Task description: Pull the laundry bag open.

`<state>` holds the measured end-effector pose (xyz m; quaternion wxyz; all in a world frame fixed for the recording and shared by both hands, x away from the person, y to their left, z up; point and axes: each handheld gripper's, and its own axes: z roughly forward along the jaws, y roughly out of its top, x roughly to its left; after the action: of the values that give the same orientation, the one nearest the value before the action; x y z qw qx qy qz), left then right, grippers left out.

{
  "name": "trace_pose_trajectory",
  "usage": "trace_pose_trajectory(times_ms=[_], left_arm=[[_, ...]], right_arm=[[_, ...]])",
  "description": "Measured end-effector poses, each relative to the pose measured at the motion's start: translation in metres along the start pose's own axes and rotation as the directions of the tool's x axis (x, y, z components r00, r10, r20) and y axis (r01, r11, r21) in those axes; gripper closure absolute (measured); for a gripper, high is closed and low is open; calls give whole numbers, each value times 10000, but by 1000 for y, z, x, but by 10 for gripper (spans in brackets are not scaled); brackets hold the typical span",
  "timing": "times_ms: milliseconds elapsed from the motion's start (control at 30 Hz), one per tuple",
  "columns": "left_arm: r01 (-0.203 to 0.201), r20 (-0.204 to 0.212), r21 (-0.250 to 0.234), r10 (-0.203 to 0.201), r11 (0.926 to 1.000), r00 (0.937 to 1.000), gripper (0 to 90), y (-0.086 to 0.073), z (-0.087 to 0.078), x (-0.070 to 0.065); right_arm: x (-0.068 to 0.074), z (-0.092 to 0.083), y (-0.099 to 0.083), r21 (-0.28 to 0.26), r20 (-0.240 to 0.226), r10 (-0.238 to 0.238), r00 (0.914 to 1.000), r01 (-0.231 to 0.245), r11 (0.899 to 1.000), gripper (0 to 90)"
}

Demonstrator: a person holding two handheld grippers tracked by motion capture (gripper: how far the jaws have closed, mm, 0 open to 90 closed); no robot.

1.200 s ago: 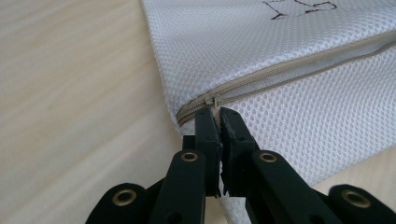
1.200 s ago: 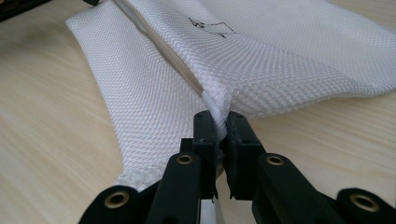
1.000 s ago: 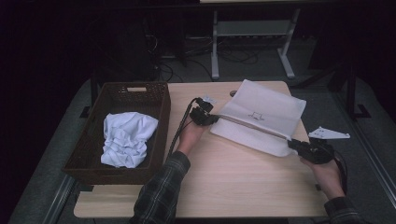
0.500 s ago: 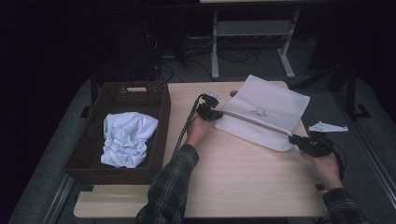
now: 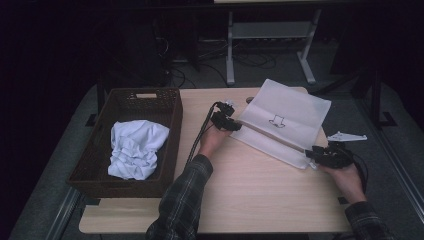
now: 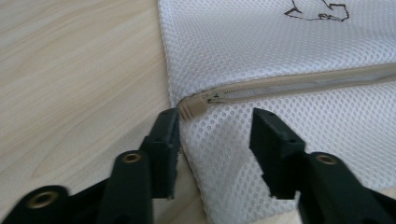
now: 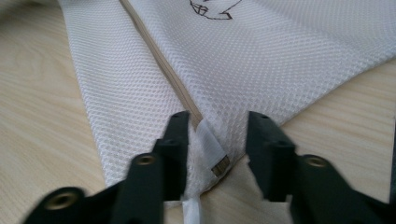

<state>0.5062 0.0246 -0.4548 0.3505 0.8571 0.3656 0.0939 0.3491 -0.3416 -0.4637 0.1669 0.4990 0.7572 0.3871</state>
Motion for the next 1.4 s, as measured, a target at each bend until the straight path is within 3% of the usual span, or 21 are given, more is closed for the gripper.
trace_pose_trajectory(times_ms=[100, 200, 333, 467, 800, 1167, 1400], left_arm=[[83, 145, -169, -81, 9998, 9999, 431, -4, -4, -2], [-78, 366, -158, 84, 9998, 9993, 336, -8, -11, -6], [-164, 556, -143, 172, 9998, 9983, 291, -12, -17, -11], [-200, 856, -358, 230, 9992, 9961, 262, -19, -32, -20], [-213, 1004, -541, 267, 9983, 9946, 213, -40, -60, -33], [-502, 840, -447, 538, 9977, 9950, 178, -73, -87, -47], [-392, 1176, -655, 467, 9971, 9920, 178, -89, -106, -56]], right_arm=[[0, 0, 0, 2, -23, -7, 10000, 7, 10000, 440], [2, -2, 2, -106, 42, -142, 9999, 143, 9998, 337], [6, -3, 3, -127, 128, -201, 9997, 202, 9997, 297], [9, -6, 4, -188, 109, -275, 9996, 277, 9994, 269], [17, -13, 2, -146, 64, -459, 9989, 460, 9988, 189], [32, -27, -8, -188, -17, -670, 9977, 670, 9976, 145], [45, -32, -13, -255, -1, -603, 9982, 603, 9979, 136]])
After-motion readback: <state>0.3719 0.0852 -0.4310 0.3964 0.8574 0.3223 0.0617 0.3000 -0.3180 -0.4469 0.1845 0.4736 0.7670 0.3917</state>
